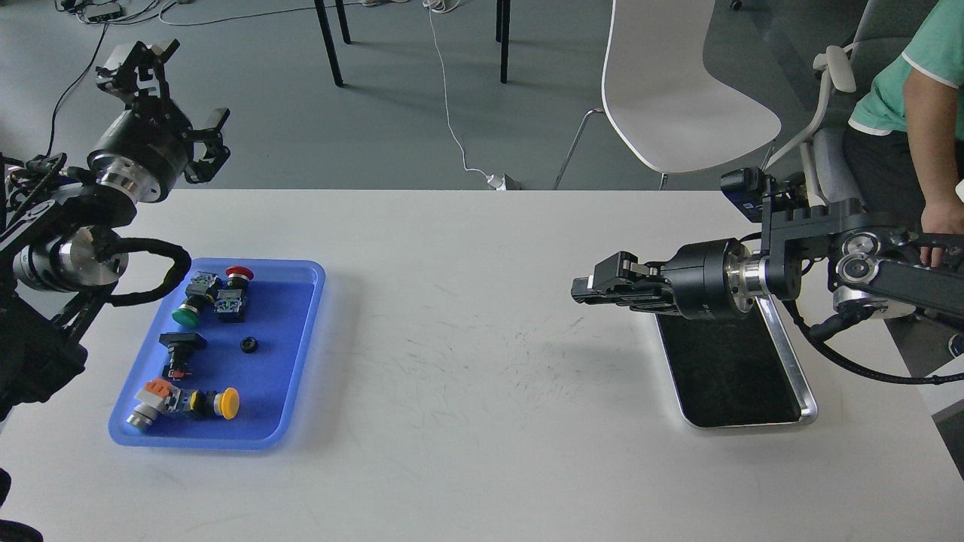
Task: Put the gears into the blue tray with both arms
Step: 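Carry the black part with the right gripper to the table center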
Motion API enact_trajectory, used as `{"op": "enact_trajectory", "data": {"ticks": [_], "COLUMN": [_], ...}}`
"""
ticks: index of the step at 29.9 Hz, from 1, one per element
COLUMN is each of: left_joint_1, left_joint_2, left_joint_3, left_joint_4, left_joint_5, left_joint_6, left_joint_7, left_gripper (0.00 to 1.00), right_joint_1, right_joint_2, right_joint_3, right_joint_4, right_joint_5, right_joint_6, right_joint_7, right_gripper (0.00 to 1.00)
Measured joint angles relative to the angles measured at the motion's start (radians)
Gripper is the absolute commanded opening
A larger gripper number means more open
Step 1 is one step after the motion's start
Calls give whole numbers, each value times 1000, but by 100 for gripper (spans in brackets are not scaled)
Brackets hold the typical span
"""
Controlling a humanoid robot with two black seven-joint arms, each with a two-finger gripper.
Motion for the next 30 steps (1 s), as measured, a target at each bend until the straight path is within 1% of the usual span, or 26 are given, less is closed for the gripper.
{"op": "enact_trajectory", "data": {"ticks": [2, 5, 13, 15, 17, 21, 26, 30], "left_joint_1": [0, -1, -3, -3, -3, -3, -3, -3], "left_joint_2": [-3, -4, -4, -3, -3, -3, -4, -4], "left_joint_3": [0, 2, 1, 1, 1, -1, -2, -2], "left_joint_4": [0, 0, 0, 0, 0, 0, 0, 0], "left_joint_5": [0, 0, 0, 0, 0, 0, -1, -1], "left_joint_6": [0, 0, 0, 0, 0, 0, -1, -2], "left_joint_7": [0, 0, 1, 1, 1, 1, 1, 0], "left_gripper": [98, 98, 98, 98, 98, 98, 98, 98], "right_joint_1": [-8, -30, -92, -104, -114, -128, -151, -161], "right_joint_2": [71, 186, 543, 612, 645, 657, 659, 659], "right_joint_3": [1, 1, -16, -22, -34, -77, -113, -111], "right_joint_4": [-46, -136, -412, -458, -495, -550, -627, -653], "right_joint_5": [12, 16, 8, 6, 4, -6, -8, -2], "right_joint_6": [-26, -52, -90, -95, -100, -123, -170, -183], "right_joint_7": [13, 18, 17, 15, 13, 7, -27, -36], "right_gripper": [2, 2, 2, 2, 2, 2, 2, 2]}}
